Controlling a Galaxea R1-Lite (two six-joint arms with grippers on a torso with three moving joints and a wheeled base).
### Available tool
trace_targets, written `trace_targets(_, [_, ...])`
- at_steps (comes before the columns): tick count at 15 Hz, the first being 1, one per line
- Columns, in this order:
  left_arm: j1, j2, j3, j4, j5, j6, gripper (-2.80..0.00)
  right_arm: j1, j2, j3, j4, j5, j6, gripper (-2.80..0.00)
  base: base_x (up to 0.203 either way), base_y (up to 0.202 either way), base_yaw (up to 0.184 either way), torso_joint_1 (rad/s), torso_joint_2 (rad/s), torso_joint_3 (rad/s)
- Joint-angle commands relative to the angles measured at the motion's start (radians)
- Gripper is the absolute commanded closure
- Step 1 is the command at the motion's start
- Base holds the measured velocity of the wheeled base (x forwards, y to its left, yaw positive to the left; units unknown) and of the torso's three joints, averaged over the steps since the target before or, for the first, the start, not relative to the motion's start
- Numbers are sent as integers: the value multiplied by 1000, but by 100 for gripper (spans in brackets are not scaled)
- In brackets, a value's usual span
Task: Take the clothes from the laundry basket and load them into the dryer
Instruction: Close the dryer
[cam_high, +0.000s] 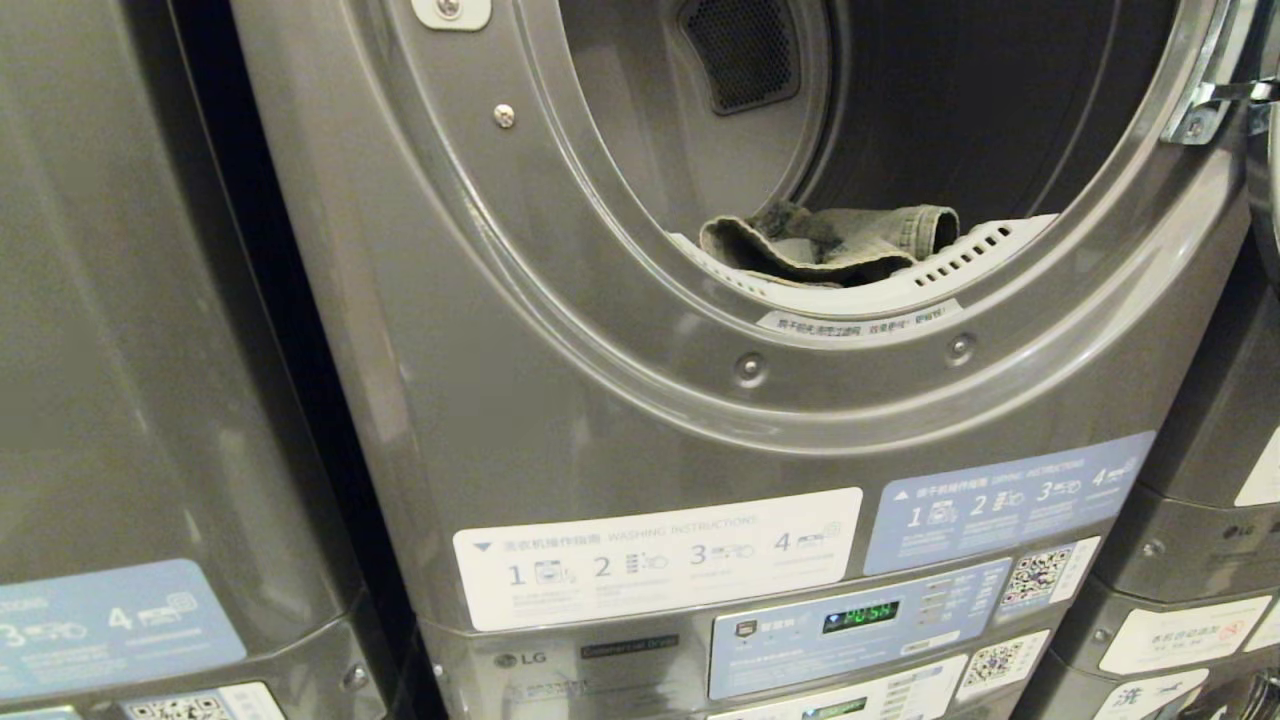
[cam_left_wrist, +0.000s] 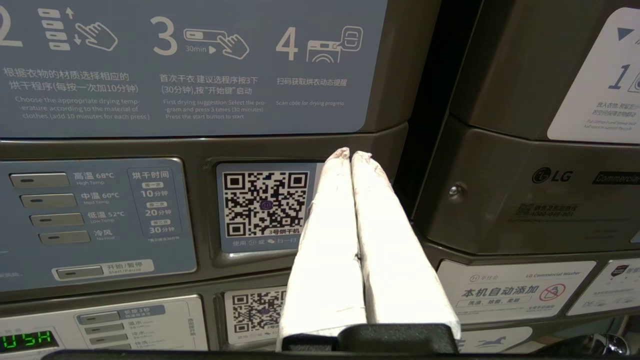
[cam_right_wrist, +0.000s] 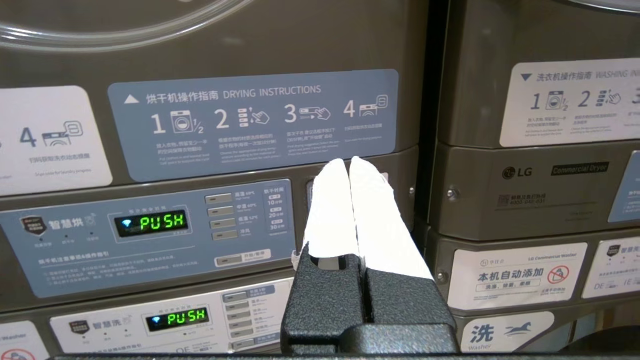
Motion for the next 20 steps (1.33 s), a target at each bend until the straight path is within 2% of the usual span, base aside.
trace_targets(1, [0,0,14,-1,0,-1,0,1,1,40,0,-5,1,0,0,0,0,0,0,0])
trace_targets(10, [0,1,14,-1,-1,1,0,1,1,40,0,-6,6,0,-11,0,0,2,1,0])
trace_targets(20, [0,0,14,-1,-1,1,0,1,1,40,0,-18,27,0,-194,0,1,1,2,1])
